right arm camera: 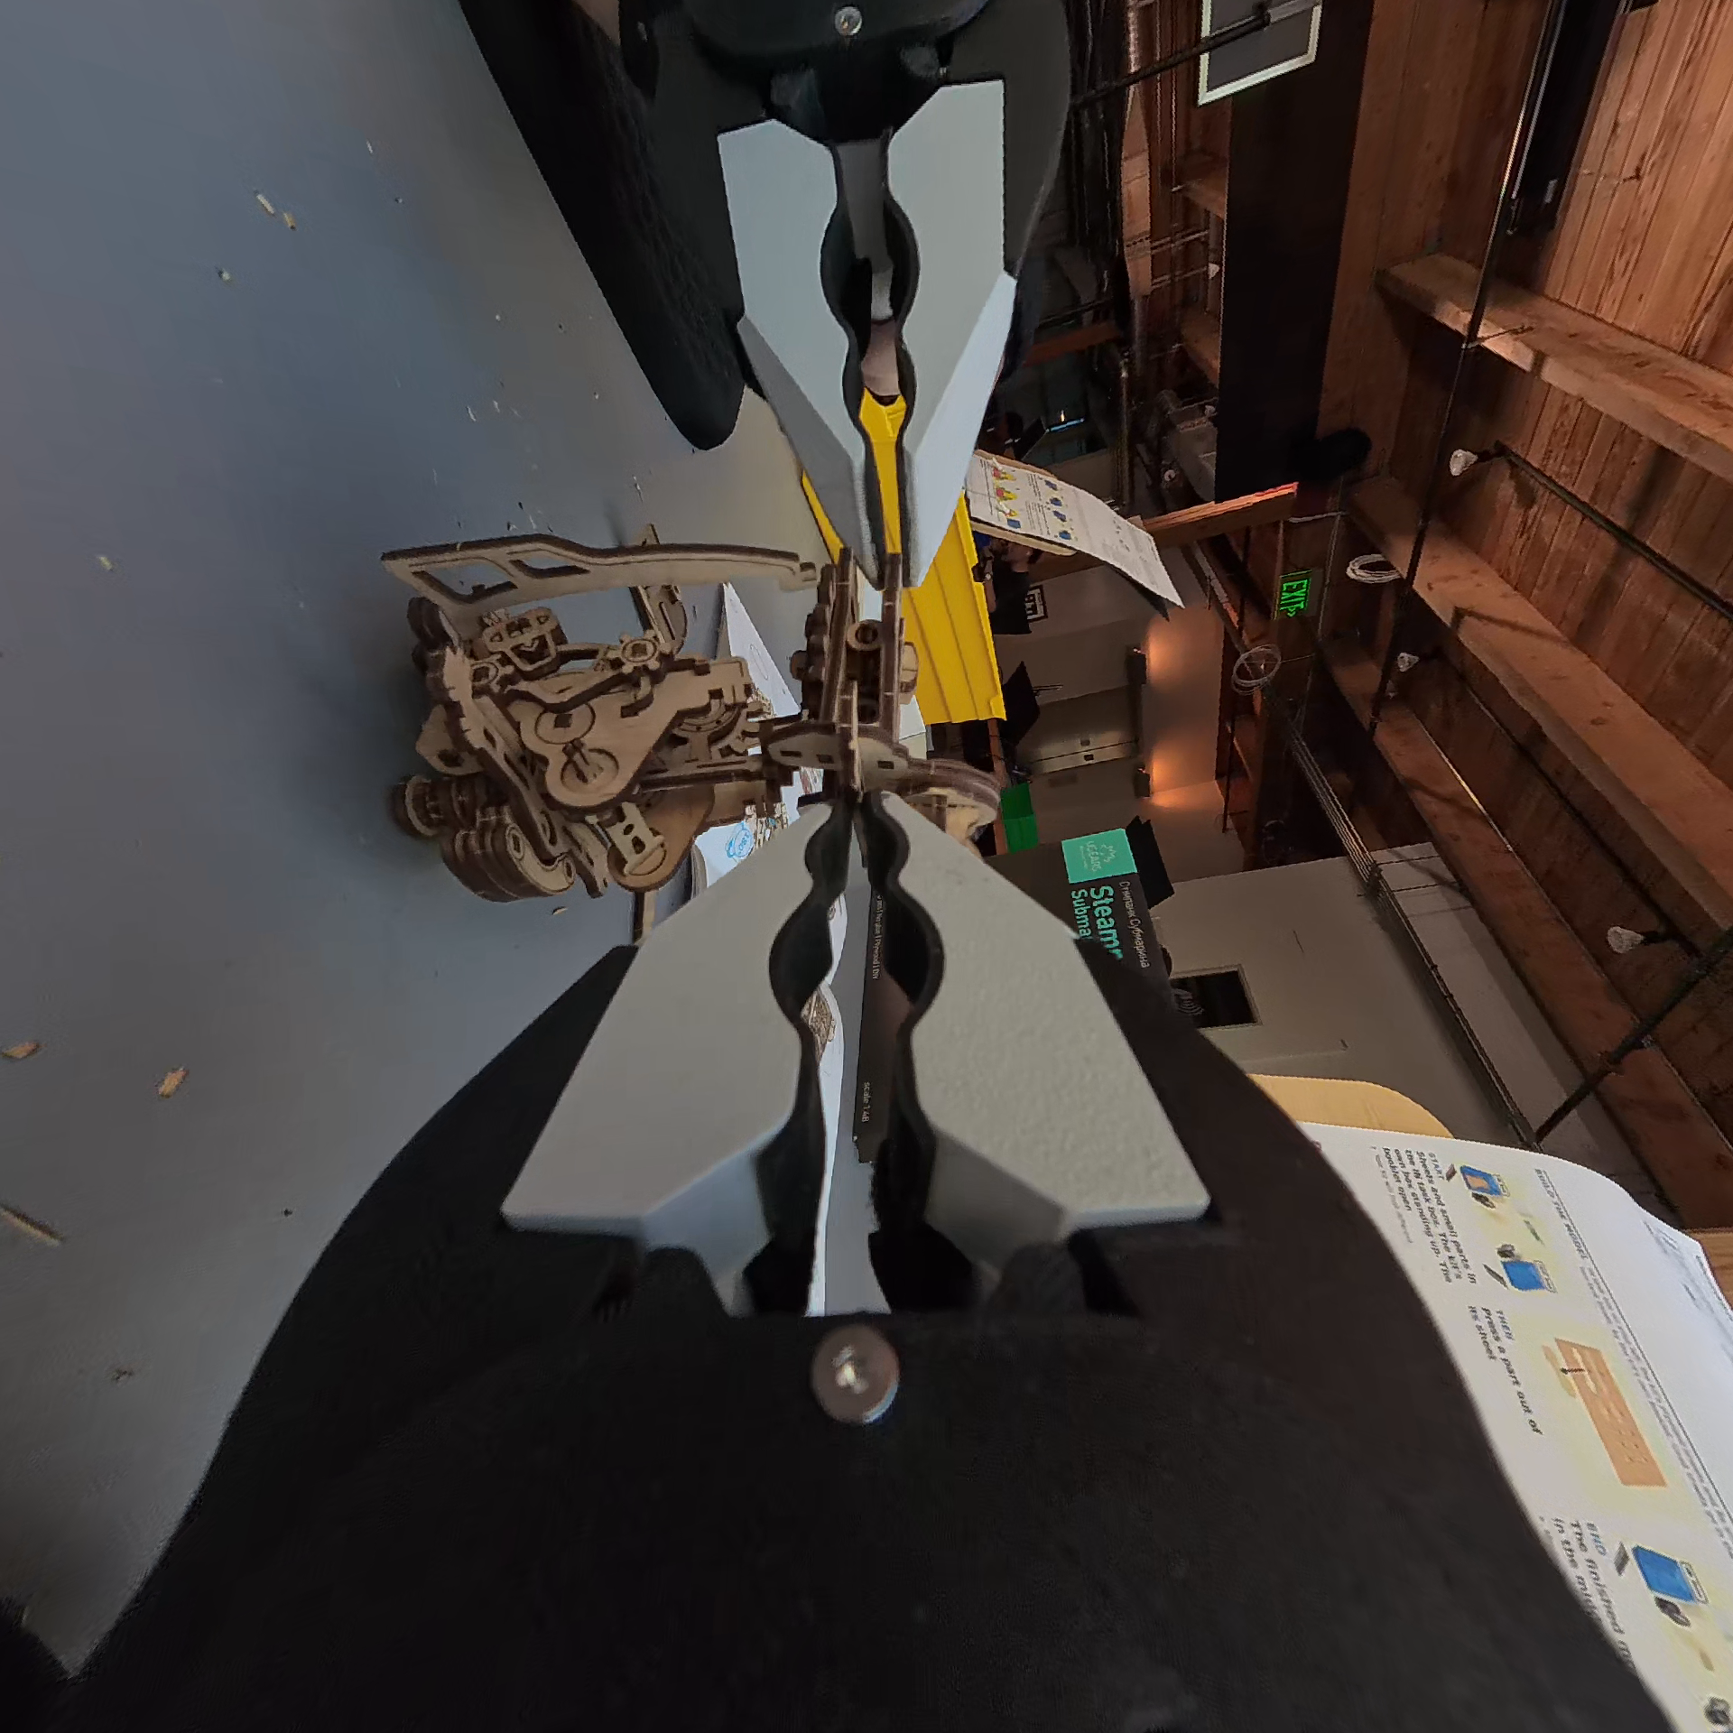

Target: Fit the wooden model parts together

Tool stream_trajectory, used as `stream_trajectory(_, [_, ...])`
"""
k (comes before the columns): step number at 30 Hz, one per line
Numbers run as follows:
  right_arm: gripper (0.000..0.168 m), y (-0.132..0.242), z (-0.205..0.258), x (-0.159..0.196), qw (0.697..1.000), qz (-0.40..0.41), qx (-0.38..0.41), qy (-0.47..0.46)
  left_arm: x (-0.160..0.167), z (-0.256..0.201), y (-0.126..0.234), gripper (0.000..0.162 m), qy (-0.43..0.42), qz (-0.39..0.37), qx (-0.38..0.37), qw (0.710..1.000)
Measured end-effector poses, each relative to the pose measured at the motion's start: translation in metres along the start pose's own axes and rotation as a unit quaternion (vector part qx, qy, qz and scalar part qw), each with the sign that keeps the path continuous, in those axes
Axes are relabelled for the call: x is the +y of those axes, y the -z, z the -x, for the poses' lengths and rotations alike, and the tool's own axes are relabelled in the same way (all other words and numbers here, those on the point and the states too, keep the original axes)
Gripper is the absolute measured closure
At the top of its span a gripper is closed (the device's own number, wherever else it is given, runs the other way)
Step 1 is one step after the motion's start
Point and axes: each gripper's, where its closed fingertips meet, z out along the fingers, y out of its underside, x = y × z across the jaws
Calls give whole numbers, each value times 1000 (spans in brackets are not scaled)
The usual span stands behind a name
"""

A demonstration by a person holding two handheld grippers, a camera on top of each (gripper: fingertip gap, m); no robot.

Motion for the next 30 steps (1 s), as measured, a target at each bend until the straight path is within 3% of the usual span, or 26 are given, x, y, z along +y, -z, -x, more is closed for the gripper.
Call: stream_trajectory(30, [166, 1, 2, -16, 999, 16, 5, 41, -3, -7, 2, 161, 0, 5, 12, 1000])
